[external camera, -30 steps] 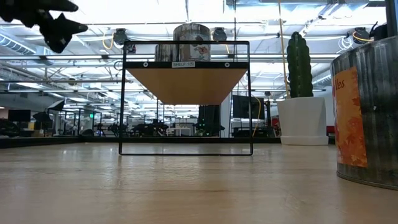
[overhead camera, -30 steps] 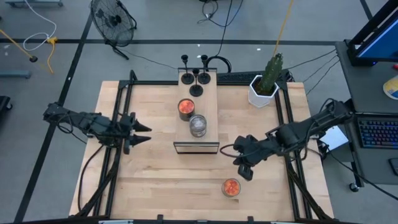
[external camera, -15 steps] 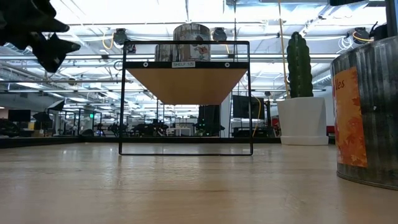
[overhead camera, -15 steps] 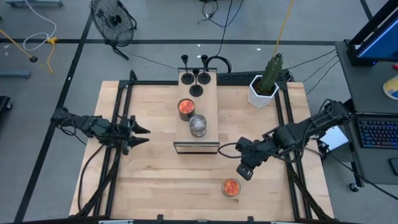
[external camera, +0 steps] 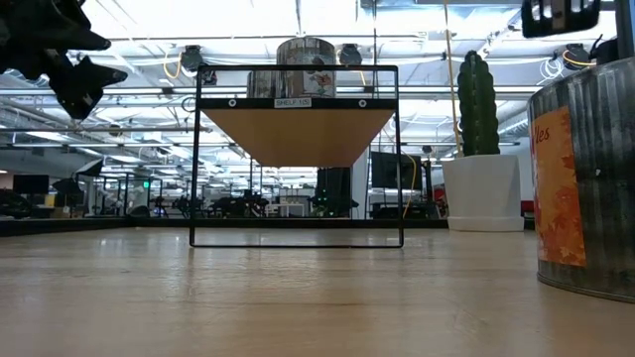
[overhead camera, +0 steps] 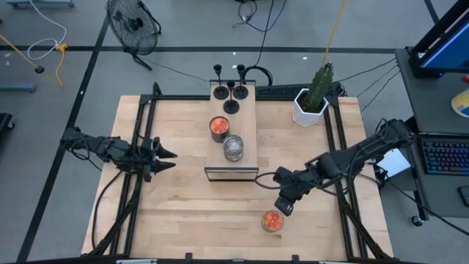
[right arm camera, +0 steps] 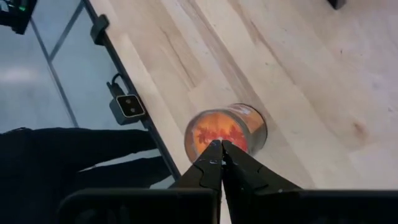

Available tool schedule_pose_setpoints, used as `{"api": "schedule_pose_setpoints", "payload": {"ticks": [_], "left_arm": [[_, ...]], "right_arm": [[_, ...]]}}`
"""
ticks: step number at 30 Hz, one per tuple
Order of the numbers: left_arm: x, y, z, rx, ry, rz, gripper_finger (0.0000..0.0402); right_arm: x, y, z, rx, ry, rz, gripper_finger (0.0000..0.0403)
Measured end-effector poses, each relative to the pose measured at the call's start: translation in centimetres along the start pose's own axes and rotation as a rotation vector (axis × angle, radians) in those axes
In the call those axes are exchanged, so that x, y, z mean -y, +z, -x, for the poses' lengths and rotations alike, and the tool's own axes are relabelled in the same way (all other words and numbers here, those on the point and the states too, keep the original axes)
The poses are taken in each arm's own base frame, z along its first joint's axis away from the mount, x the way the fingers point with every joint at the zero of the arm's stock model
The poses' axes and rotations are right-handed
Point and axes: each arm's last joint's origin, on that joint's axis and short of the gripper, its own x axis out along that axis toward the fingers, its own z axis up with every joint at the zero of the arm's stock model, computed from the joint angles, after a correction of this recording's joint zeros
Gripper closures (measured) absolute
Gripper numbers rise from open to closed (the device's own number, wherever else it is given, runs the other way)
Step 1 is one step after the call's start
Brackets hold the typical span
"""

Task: Pick & Place candle stick holders
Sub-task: Put the orange scented candle on the shelf

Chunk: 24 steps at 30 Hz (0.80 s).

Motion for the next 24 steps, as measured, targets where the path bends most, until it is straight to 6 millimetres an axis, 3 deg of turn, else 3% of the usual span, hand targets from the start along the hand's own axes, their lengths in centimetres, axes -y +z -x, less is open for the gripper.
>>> {"api": "schedule_pose_setpoints", "payload": {"ticks": [10, 24], "left_arm": [[0.0, 0.0, 0.0, 0.000, -0.001, 0.045, 0.0199], [0.0, 0.0, 0.0, 0.000, -0.001, -0.053, 0.0199]], "right_arm": [[1.9, -0.2, -1.4, -0.099, -0.032, -0.162, 0.0403], [1.6, -0.3, -1.5, -0.166, 0.016, -0.263, 0.0385]]}}
